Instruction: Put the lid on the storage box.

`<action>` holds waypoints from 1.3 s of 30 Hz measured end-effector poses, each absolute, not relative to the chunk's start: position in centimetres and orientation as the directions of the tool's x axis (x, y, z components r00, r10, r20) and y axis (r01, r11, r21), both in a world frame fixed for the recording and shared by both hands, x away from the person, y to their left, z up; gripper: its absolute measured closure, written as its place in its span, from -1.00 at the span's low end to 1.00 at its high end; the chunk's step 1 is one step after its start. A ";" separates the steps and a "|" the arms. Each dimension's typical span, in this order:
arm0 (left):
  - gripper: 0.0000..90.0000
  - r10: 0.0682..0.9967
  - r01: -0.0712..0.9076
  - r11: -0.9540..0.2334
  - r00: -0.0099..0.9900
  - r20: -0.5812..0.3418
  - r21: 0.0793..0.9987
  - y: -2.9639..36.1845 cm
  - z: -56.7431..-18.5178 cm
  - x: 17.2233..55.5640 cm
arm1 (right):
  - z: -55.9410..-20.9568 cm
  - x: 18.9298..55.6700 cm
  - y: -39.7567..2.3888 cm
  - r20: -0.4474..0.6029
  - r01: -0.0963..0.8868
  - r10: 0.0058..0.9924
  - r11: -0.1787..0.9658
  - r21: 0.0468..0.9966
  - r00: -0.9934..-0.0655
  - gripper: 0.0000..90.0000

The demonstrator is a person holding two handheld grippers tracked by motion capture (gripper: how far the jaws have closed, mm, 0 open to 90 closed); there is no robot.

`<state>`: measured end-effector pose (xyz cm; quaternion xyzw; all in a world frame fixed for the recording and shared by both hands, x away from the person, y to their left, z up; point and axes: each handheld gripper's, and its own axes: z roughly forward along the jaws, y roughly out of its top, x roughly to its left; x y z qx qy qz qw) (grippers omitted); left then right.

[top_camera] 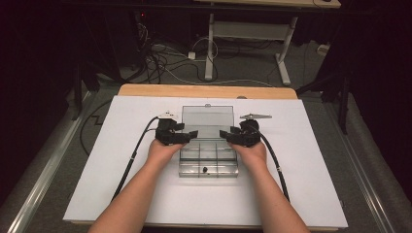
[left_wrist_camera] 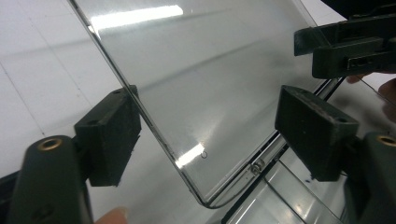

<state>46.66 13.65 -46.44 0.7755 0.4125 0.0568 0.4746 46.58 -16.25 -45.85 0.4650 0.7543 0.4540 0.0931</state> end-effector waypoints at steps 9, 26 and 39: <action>-0.27 0.708 0.560 -0.204 0.651 -0.274 0.803 13.7 -45.8 46.5 | -45.7 45.9 -16.7 0.266 0.585 0.790 0.140 0.799 -0.553 0.12; 0.16 0.719 0.497 -0.225 0.665 -0.201 0.838 13.8 -44.3 46.0 | -44.7 45.1 -16.8 0.209 0.543 0.803 0.164 0.824 -0.558 0.31; 0.31 0.714 0.458 -0.245 0.682 -0.161 0.855 13.7 -43.7 45.2 | -44.5 44.0 -17.7 0.181 0.520 0.802 0.180 0.835 -0.569 0.33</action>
